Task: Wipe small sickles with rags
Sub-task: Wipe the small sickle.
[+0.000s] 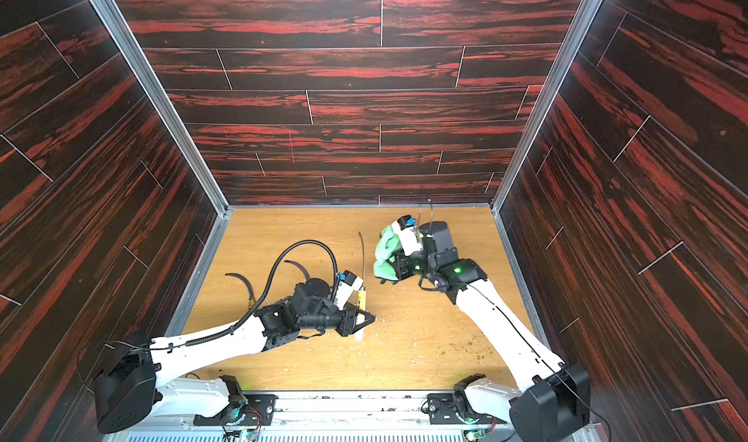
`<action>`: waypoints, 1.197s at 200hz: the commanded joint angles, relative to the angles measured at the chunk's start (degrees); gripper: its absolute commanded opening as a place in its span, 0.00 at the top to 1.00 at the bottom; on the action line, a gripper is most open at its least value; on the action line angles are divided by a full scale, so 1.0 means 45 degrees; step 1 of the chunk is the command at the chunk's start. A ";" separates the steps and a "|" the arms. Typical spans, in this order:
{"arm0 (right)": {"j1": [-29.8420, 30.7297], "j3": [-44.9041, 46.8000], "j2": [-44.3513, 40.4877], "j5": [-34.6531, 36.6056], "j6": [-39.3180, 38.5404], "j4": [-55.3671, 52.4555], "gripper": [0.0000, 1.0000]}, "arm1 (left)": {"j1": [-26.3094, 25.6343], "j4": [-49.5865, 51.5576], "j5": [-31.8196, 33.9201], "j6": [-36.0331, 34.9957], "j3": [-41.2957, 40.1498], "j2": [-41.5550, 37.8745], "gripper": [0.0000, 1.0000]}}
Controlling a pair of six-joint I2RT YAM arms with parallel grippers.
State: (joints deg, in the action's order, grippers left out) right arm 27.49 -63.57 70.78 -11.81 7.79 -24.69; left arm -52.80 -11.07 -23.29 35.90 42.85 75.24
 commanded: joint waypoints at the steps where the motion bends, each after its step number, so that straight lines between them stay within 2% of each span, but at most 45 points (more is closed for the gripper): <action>1: 0.0305 0.0081 0.0109 0.0233 -0.0325 -0.0174 1.00 | 0.0127 -0.2081 -0.0547 0.0734 0.0128 0.0121 1.00; 69: 0.1107 -0.0315 0.0443 0.0515 -0.0635 0.0252 1.00 | 0.0272 -0.2835 -0.0660 0.1054 0.0180 0.0429 1.00; 181: 0.2152 -0.0307 -0.0884 0.1765 -0.0658 -0.0783 1.00 | 0.0841 -0.3191 -0.0704 0.1242 0.0088 0.0461 1.00; 239: 0.2339 -0.0628 -0.0743 0.1496 -0.0755 -0.0322 1.00 | 0.0893 -0.3382 -0.1369 0.1522 0.0182 0.0910 1.00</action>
State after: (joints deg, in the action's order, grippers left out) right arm 37.52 -63.75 68.07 -4.19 5.28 -27.40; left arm -49.08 -24.38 -26.94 42.30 42.83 78.13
